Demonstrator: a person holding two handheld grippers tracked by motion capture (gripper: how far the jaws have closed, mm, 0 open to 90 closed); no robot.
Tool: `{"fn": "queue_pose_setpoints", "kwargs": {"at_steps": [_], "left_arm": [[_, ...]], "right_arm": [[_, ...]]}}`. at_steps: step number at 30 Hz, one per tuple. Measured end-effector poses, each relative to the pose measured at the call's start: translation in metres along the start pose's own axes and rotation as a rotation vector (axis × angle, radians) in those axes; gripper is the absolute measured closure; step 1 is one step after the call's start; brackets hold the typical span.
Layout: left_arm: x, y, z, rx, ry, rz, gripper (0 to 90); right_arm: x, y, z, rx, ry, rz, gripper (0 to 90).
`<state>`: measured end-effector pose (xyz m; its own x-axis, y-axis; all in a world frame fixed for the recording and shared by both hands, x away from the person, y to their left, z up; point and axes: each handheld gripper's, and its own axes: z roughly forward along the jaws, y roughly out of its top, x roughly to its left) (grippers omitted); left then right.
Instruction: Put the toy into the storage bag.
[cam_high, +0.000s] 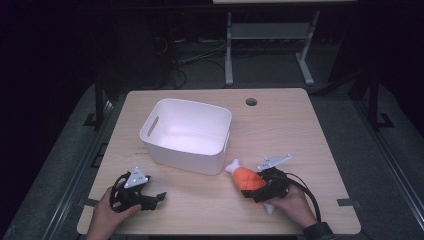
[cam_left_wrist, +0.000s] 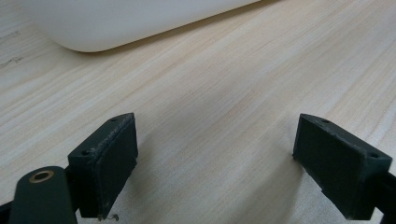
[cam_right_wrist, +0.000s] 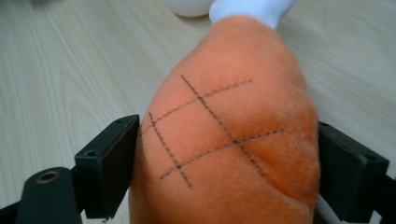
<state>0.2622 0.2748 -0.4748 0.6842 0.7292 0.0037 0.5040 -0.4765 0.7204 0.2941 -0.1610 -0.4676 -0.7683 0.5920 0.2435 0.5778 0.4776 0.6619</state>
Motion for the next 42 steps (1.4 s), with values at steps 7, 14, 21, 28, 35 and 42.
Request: {"fn": "queue_pose_setpoints", "kwargs": {"at_steps": [7,14,21,28,35,42], "left_arm": [[0.000,0.000,0.000,0.000,0.000,0.000,13.0],[0.000,0.000,0.000,0.000,0.000,0.001,13.0],[0.000,0.000,0.000,0.000,0.000,0.000,13.0],[0.000,0.000,0.000,0.000,0.000,0.001,13.0],[0.000,0.000,0.000,0.000,0.000,0.002,13.0],[0.000,0.000,0.000,0.000,0.000,0.001,13.0]], "right_arm": [[0.005,-0.001,0.002,0.020,-0.004,-0.036,22.2],[0.007,-0.001,0.001,0.018,-0.006,-0.065,27.4],[0.006,0.001,-0.007,0.008,-0.013,-0.084,27.5],[0.000,0.000,-0.022,-0.009,-0.024,-0.111,27.5],[-0.004,0.000,-0.034,-0.025,-0.003,-0.144,27.5],[-0.007,0.001,-0.041,-0.030,0.011,-0.169,27.5]]}}
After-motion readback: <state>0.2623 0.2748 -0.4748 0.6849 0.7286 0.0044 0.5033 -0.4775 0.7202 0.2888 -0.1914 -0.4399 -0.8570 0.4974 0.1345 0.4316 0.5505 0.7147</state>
